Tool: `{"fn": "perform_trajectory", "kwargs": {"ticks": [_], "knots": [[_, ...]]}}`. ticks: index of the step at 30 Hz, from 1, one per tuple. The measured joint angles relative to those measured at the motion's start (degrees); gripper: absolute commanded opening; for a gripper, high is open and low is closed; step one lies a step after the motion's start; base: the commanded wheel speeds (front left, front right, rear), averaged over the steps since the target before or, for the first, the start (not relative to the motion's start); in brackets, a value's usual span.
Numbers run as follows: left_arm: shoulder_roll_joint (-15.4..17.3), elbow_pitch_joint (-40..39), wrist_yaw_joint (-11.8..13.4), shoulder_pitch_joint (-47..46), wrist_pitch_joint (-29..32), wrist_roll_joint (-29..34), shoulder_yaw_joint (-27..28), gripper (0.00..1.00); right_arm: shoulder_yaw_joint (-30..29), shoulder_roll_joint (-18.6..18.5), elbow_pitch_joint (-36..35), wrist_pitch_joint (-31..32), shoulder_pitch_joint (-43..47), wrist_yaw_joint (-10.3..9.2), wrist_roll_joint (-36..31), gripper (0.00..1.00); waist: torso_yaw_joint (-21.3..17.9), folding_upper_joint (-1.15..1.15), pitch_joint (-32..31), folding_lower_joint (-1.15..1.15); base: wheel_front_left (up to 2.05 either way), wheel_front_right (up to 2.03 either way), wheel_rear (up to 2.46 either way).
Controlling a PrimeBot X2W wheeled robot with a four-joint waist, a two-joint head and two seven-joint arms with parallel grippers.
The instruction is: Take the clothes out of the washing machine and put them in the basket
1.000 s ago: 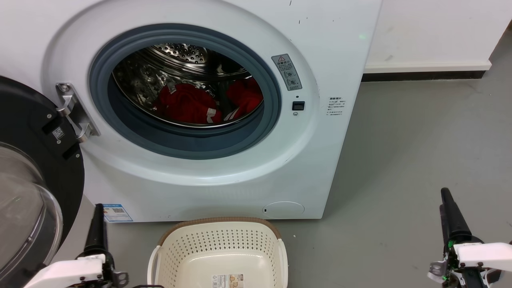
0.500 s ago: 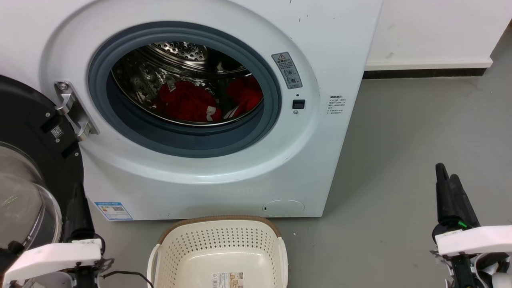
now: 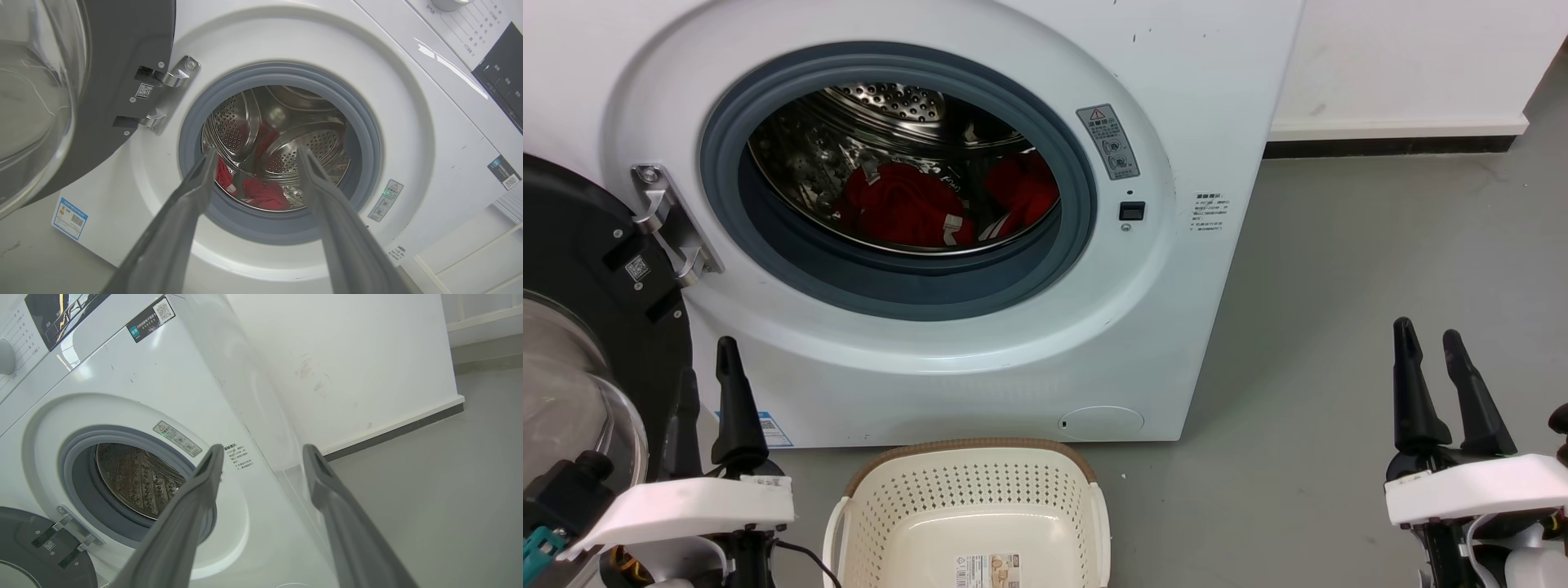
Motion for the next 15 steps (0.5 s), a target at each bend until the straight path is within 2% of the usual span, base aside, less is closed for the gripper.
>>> {"fn": "perform_trajectory", "kwargs": {"ticks": [4,11,15], "knots": [[0.0,-2.6,2.2,0.4,-0.7,4.9,-1.2,1.00,0.2,0.0,-0.6,-0.6,0.3,0.00,-3.3,1.00,0.0,0.00,0.0,0.00,0.00,0.00,0.00],[0.4,-3.1,3.7,1.7,-1.9,10.9,-4.4,1.00,0.3,0.0,-0.9,-1.7,0.6,0.00,-9.2,1.00,-0.2,0.00,0.0,0.00,0.00,0.00,0.00],[1.9,-2.3,4.6,2.1,-2.4,14.3,-6.6,1.00,0.5,0.0,-0.6,-2.2,0.8,0.01,-12.5,1.00,-0.2,0.00,0.1,0.00,0.00,0.00,0.00]]}}
